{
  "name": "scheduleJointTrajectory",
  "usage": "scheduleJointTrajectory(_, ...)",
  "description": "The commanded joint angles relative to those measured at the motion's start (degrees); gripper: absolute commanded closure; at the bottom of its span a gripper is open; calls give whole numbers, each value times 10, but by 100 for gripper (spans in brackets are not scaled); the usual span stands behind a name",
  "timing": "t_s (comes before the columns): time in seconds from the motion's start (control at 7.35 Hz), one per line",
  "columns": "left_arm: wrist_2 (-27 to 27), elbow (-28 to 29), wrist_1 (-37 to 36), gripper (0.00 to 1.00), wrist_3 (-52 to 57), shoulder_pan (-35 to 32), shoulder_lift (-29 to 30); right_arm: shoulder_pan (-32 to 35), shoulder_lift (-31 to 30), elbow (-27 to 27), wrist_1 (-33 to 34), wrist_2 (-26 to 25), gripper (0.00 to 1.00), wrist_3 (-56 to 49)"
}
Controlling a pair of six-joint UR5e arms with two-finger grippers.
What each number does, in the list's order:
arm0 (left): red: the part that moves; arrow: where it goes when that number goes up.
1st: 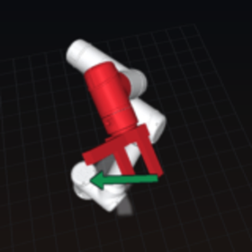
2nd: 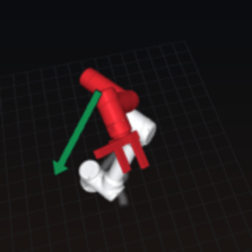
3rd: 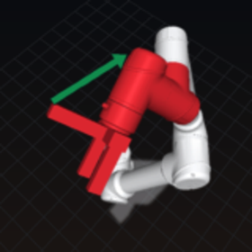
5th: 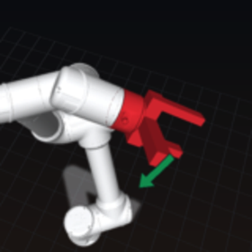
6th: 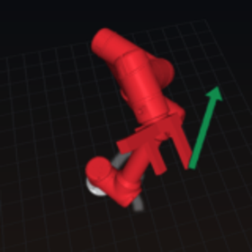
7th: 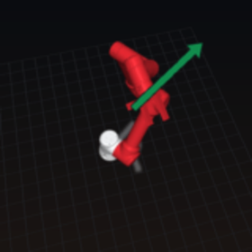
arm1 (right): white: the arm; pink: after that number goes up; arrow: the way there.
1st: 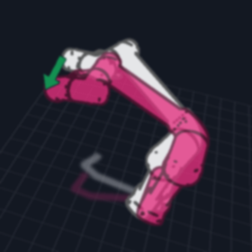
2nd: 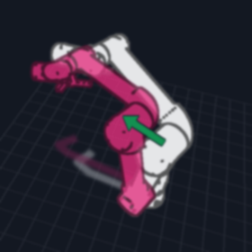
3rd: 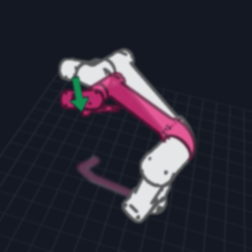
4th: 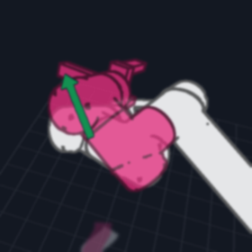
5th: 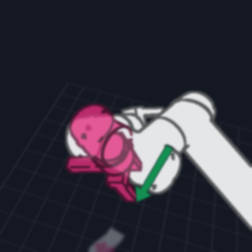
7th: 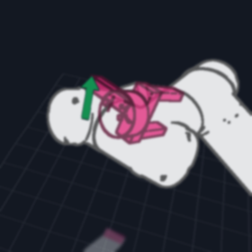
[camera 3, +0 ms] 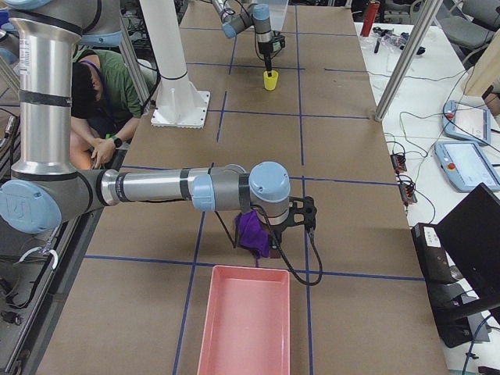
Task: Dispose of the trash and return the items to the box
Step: 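Reach the left gripper to the yellow cup and grasp its rim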
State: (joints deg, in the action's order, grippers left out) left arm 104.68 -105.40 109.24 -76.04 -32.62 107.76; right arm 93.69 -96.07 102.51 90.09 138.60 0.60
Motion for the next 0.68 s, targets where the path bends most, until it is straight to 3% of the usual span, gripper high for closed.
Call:
scheduleJointTrajectory(0.0,-1,5,0,88,-1,2,0,0,0,1,0,9,0,0)
scheduleJointTrajectory(0.14,-12,9,-1,100,-2,1,1,0,0,1,0,10,0,-1)
scheduleJointTrajectory(0.41,-11,-4,-16,100,-2,-1,3,0,0,1,0,22,0,-1)
scheduleJointTrajectory(0.54,2,-37,-48,100,4,-7,5,0,0,1,0,24,0,0)
